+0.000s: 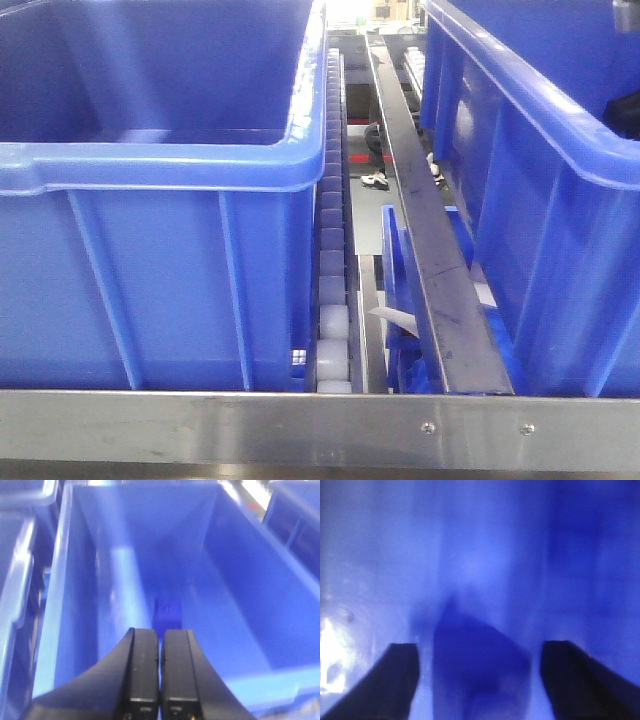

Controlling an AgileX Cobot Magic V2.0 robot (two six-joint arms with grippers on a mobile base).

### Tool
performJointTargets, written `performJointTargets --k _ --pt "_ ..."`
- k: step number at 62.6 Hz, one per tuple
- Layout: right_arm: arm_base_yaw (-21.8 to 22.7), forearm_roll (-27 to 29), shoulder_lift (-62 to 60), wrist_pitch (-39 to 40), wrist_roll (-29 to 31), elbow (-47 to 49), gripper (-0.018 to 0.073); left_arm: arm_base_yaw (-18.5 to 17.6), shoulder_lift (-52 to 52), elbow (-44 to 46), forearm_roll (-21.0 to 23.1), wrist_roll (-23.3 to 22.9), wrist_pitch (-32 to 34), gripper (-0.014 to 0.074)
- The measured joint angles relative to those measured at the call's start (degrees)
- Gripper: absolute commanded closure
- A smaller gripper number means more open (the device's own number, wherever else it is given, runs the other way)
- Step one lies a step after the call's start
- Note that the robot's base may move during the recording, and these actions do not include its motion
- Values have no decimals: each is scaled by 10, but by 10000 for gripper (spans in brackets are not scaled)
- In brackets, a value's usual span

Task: Pick and sort blue part to right shelf
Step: 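Lower the right gripper into a blue bin and open it to release the part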

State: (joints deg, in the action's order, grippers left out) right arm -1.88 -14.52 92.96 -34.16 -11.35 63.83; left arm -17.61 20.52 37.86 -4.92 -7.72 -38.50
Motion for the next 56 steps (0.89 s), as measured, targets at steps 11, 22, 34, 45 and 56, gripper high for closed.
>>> performJointTargets --k 11,22,34,45,56 --pt "0 0 -38 -14 0 6 156 0 -52 -1 -26 0 -31 472" --pt "0 0 -122 -15 0 -16 465 0 -142 -1 -77 0 -73 472" --pt "0 0 -252 8 0 -96 525 0 -196 -1 -89 0 -106 472" --pt "0 0 -404 31 0 -193 525 0 -198 -4 -89 0 -102 472" --pt "0 6 -562 33 0 -277 525 0 -198 -32 -89 0 -80 473"
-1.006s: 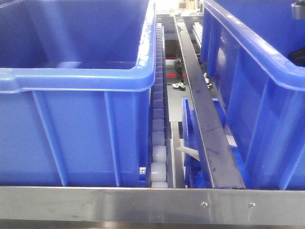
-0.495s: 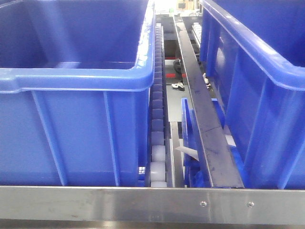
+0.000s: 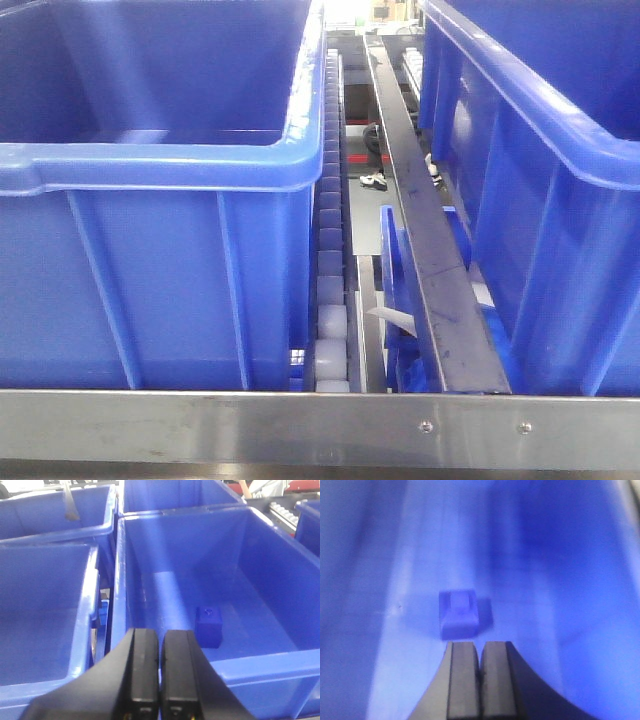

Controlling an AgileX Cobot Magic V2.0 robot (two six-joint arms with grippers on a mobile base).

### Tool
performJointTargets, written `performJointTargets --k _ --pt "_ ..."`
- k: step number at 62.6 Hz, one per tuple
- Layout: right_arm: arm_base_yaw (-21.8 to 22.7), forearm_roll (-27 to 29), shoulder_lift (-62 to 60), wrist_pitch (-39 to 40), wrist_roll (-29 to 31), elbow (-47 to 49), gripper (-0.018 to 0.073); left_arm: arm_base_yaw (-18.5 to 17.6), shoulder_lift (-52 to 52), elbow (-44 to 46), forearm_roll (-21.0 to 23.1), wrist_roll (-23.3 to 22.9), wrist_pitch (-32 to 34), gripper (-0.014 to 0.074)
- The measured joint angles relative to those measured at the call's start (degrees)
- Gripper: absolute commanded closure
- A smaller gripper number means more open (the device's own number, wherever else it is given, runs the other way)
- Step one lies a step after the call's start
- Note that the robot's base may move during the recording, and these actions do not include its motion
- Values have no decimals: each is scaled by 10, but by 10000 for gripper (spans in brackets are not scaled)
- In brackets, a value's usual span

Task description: Pick and sort blue part to right shelf

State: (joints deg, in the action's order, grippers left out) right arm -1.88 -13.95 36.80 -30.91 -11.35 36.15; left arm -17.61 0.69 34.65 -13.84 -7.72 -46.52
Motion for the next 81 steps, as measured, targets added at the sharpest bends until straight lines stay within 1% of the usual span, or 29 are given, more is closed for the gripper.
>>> performJointTargets --k 8,16,23,33,81 --pt "0 5 -116 -6 0 -53 525 0 0 -19 0 0 7 473" --pt "0 15 -219 -25 0 -85 525 0 0 -32 0 0 10 473" --pt "0 26 -296 -39 0 -95 525 0 0 -35 0 0 12 473" --pt "0 36 -360 -40 0 -96 525 0 0 -37 0 0 15 473" --pt "0 37 -370 -41 0 -96 525 0 0 -39 0 0 16 473"
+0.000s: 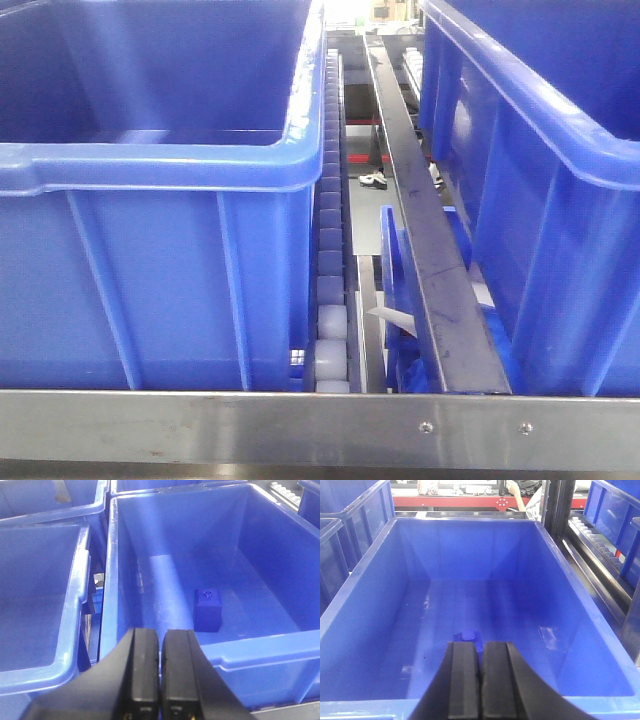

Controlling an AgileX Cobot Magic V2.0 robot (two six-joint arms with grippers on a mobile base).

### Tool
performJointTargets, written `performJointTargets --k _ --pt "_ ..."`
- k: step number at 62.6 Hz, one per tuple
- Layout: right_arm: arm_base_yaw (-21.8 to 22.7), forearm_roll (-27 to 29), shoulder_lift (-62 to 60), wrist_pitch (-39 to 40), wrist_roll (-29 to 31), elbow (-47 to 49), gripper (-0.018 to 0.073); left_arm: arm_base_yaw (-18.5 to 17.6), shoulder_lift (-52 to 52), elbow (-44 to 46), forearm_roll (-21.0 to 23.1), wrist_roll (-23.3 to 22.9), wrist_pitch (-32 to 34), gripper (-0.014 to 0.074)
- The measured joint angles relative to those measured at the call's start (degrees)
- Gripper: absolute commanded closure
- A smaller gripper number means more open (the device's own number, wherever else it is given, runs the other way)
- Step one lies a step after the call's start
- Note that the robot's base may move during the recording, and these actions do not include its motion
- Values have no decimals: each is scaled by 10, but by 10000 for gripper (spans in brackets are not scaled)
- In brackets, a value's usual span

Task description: Pick and sort blue part to right shelf

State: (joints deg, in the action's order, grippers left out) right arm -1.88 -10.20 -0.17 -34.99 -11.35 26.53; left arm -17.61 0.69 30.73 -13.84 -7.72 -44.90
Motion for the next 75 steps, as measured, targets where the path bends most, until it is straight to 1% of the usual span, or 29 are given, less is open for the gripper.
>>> performJointTargets --k 4,9,14,17,25,29,33,40,43,48,61,75 --pt "0 0 0 0 0 0 525 4 0 -5 4 0 5 473" --pt "0 0 0 0 0 0 525 24 0 -11 26 3 22 472" --pt "0 0 0 0 0 0 525 60 0 -28 56 21 64 473" --pt "0 0 0 0 0 0 525 90 -1 -49 79 33 101 473" --pt "0 0 0 0 0 0 525 164 -11 -123 138 42 193 473" --pt "0 0 0 0 0 0 525 196 -11 -170 157 43 235 472" --pt "0 0 0 0 0 0 525 215 -11 -212 164 45 276 473" --pt "0 1 0 0 0 0 525 222 -11 -296 169 46 377 473" --pt "0 1 0 0 0 0 525 222 -11 -312 169 46 399 472" --pt "0 1 0 0 0 0 525 213 -11 -311 169 46 420 473" --pt "0 1 0 0 0 0 525 183 -11 -311 165 46 423 473" --pt "0 1 0 0 0 0 525 180 -11 -311 164 46 423 473"
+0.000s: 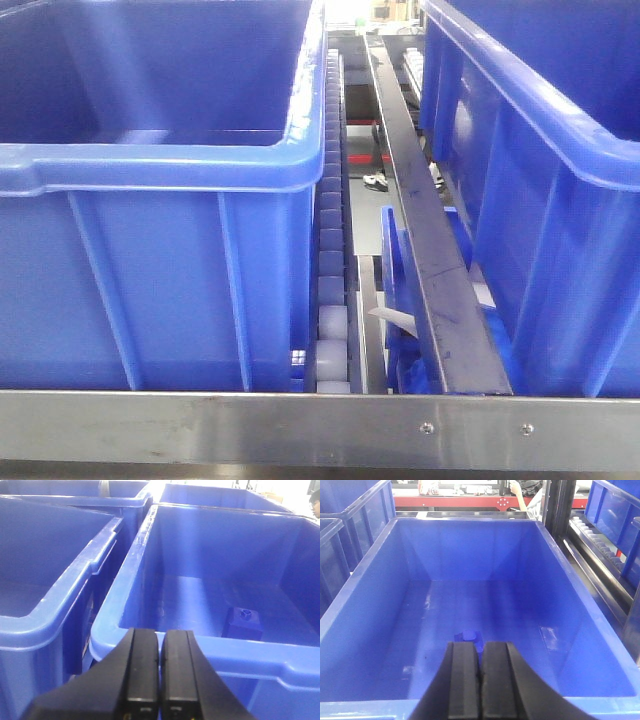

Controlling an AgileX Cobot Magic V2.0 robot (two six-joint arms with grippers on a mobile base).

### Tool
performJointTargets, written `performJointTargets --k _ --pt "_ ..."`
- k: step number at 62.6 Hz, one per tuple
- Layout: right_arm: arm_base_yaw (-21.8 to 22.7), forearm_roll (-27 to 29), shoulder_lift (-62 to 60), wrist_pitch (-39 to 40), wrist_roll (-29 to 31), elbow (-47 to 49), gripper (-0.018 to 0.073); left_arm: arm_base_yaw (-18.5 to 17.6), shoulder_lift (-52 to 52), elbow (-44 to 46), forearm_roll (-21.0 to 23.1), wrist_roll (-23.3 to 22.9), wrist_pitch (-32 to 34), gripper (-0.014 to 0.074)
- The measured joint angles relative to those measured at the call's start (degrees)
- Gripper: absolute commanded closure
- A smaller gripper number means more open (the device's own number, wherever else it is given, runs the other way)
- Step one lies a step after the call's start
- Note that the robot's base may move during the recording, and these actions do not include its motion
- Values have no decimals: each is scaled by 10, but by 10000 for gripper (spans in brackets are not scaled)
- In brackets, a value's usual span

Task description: Pick and sort blue part to right shelf

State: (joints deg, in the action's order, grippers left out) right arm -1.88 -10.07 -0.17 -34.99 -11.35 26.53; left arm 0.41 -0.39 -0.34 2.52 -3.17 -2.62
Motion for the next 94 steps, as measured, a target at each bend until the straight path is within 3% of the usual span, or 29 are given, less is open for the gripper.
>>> performJointTargets --k 48,65,81,94 --pt "0 14 0 11 0 -19 525 0 0 0 0 0 0 473" --pt "0 63 0 117 8 -157 525 0 0 0 0 0 0 473" --pt "0 93 -5 305 50 -271 525 0 0 0 0 0 0 473" --pt "0 93 -5 323 51 -279 525 0 0 0 0 0 0 473"
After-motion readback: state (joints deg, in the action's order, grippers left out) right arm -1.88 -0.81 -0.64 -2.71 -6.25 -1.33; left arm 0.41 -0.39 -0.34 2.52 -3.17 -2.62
